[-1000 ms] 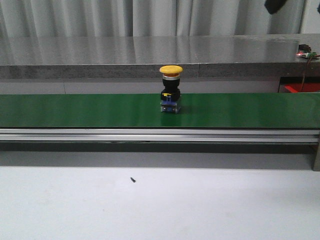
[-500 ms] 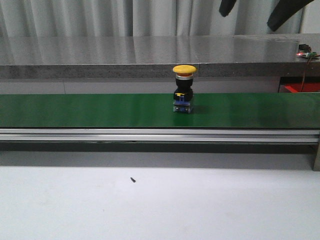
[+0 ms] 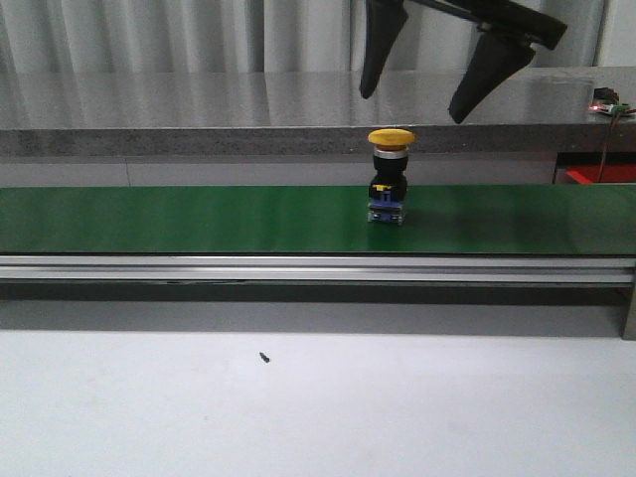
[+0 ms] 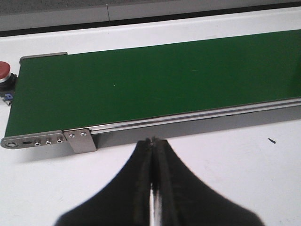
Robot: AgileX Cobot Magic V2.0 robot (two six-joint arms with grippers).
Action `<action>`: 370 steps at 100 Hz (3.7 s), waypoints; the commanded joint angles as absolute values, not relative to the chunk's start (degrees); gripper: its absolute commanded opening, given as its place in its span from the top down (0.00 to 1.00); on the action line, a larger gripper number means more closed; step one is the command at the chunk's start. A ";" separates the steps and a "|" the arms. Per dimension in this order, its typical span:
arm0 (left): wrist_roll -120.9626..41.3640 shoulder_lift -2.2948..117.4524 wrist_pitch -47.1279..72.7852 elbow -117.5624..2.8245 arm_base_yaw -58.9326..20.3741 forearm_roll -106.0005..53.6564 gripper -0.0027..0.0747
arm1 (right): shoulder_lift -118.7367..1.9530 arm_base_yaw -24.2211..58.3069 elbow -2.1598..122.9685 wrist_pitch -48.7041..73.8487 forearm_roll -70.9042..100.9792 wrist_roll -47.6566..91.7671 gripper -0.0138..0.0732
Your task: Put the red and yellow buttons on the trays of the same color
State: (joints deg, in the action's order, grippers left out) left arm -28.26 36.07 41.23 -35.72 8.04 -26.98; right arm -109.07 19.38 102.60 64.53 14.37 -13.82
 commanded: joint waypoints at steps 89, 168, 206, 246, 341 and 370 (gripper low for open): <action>-28.11 35.99 38.21 -37.37 7.59 -28.84 0.99 | -113.90 19.54 105.14 64.89 10.62 -14.24 0.60; -28.11 35.99 38.94 -37.37 7.59 -28.84 0.99 | -95.52 13.28 91.92 66.17 -1.94 -13.95 0.60; -28.11 35.99 39.16 -37.37 7.59 -28.84 0.99 | -83.01 -1.06 71.10 59.93 -2.23 -13.95 0.60; -28.11 35.99 39.16 -37.37 7.59 -28.84 0.99 | -77.36 -15.42 58.42 52.28 -3.42 -14.34 0.60; -28.11 35.99 39.16 -37.37 7.59 -28.84 0.99 | -84.63 -17.56 47.83 37.75 -2.93 -14.66 0.60; -28.11 35.99 39.16 -37.37 7.59 -28.84 0.99 | -86.29 -17.56 47.83 37.48 -2.87 -14.66 0.51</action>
State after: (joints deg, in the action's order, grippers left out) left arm -28.26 36.07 42.22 -35.72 8.04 -26.98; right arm -87.84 -17.22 46.71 38.78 -2.64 -14.67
